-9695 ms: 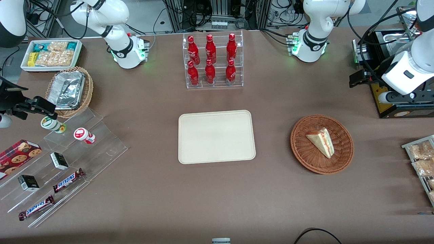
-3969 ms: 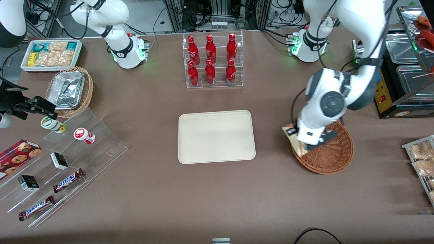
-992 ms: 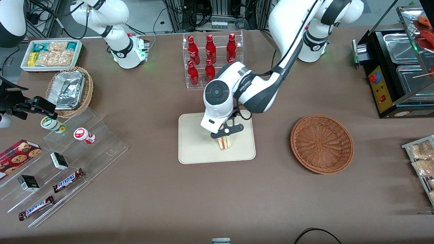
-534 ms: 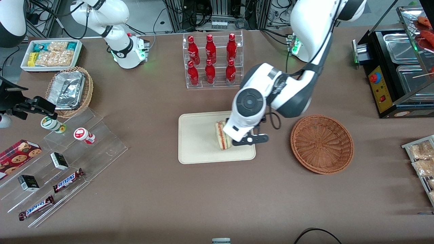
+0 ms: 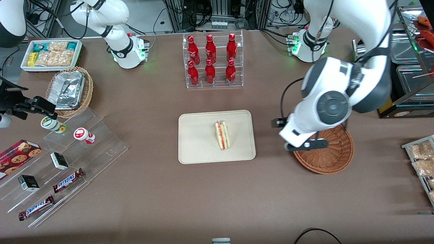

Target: Place sandwich from basket to tray

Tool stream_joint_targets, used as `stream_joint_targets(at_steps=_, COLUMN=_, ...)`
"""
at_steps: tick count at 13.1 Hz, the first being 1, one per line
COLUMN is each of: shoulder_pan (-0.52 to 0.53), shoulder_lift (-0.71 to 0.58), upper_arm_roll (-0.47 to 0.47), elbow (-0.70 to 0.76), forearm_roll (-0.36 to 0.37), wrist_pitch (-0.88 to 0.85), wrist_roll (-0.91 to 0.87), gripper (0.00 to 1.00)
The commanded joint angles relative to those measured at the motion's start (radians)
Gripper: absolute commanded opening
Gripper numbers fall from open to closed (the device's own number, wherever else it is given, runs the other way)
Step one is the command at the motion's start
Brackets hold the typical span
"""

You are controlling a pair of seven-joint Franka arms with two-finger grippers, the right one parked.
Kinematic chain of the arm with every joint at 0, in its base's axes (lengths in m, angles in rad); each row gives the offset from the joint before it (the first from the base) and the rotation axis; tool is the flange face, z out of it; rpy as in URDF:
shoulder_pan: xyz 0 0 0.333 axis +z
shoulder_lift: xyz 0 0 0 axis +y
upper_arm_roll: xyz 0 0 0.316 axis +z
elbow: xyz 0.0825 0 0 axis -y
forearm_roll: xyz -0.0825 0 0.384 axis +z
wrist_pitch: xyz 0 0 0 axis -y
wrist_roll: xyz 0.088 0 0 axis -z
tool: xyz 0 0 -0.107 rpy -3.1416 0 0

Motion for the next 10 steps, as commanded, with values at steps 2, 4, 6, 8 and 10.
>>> stream_joint_targets(at_steps=2, shoulder_pan=0.117, shoulder_lift=-0.173, upper_arm_roll=-0.008, elbow=-0.171, forearm_roll=-0.01, wrist_pitch=0.001, wrist_roll=0.185, gripper=1.0)
stream_joint_targets(at_steps=4, shoulder_pan=0.166, shoulder_lift=-0.211, upper_arm_roll=-0.006, elbow=-0.191, forearm_roll=-0.009, wrist_pitch=-0.021, wrist_roll=0.249, gripper=1.0)
stream_joint_targets(at_steps=6, shoulder_pan=0.18, shoulder_lift=-0.242, upper_arm_roll=-0.006, elbow=-0.204, forearm_roll=0.004, wrist_pitch=-0.039, wrist_roll=0.259, gripper=1.0)
stream_joint_targets(at_steps=8, shoulder_pan=0.235, shoulder_lift=-0.303, upper_arm_roll=-0.012, elbow=-0.254, forearm_roll=0.002, wrist_pitch=-0.035, wrist_roll=0.26, gripper=1.0)
stream_joint_targets(at_steps=10, shoulder_pan=0.278, shoulder_lift=-0.351, upper_arm_roll=-0.038, elbow=-0.277, forearm_roll=0.001, wrist_pitch=-0.044, wrist_roll=0.271, gripper=1.0)
